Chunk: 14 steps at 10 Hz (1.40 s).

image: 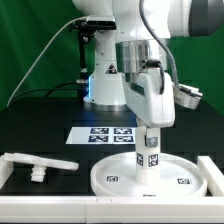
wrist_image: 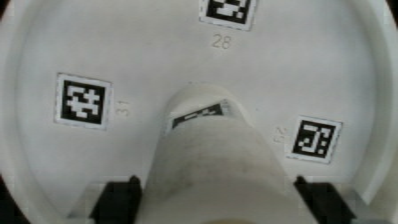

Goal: Assemble round table

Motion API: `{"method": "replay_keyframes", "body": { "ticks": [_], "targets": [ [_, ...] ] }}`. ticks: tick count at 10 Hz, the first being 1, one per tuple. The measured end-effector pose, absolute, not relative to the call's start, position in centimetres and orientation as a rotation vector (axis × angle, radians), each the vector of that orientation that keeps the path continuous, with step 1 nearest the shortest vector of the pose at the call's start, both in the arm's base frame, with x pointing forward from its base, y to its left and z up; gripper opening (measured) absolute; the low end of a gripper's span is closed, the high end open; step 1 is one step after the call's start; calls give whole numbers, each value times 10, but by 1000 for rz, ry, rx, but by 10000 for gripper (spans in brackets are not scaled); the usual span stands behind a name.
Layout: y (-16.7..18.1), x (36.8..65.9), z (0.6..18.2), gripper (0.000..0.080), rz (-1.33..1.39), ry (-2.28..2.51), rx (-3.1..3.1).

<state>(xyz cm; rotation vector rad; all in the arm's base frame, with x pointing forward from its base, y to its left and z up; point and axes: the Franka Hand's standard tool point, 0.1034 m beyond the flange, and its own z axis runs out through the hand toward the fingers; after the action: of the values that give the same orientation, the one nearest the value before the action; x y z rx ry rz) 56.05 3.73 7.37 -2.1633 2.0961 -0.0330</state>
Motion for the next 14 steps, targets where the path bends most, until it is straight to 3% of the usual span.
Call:
{"method": "replay_keyframes", "body": {
  "ticks": [4, 8, 9, 10, 14],
  "targets": [
    [41, 563, 73, 406, 48, 2629, -1291],
    [41, 563, 72, 406, 46, 2639, -1270],
    [43, 564, 72, 573, 19, 2530, -1471],
    [44, 565, 74, 626, -3, 2392, -1683],
    [49, 563, 72, 648, -57, 2021, -2120]
  ]
}}
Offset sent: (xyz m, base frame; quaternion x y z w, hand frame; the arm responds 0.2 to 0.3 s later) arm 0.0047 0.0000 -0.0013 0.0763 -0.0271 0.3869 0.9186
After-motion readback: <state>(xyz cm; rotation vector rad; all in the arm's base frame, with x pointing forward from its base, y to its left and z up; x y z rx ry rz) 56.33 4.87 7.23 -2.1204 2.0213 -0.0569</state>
